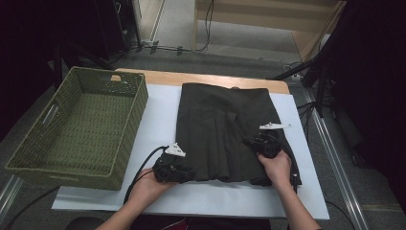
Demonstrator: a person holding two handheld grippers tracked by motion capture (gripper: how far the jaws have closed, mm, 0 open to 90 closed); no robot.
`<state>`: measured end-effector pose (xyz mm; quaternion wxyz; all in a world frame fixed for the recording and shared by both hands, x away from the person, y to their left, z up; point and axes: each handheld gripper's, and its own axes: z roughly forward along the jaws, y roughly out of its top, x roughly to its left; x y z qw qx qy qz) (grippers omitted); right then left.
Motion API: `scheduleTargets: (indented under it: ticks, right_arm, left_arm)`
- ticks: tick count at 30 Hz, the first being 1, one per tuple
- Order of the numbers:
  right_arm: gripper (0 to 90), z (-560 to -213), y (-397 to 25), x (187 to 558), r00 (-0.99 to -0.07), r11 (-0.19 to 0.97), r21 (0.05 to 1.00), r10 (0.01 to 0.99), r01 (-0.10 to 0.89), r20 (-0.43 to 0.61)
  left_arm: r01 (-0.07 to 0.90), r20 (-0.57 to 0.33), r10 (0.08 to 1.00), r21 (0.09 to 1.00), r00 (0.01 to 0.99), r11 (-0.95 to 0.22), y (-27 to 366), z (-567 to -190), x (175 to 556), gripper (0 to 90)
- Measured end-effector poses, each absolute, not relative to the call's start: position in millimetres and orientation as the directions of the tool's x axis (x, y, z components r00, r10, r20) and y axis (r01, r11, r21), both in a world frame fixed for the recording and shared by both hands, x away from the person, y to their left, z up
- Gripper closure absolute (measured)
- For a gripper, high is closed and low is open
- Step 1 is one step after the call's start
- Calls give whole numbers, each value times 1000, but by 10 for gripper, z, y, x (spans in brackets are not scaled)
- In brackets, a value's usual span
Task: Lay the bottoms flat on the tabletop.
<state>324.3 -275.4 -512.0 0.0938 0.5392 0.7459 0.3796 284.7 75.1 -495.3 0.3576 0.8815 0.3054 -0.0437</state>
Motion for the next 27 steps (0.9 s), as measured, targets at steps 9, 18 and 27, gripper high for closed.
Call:
scheduleTargets:
  ticks: [9,18,27]
  right_arm:
    - [624,-4960,-2727,3221,-422,146,693,872,706,246]
    - [385,-4837,-2637,3207,-436,133,726,865,675,246]
    - [341,-4818,-2443,3253,-476,167,721,844,672,249]
  left_arm:
    - [556,-271,523,644,808,-525,828,-4816,2913,554]
    - [568,-248,583,680,774,-464,995,-4749,2978,435]
    - [586,-228,640,689,734,-427,1127,-4762,3026,345]
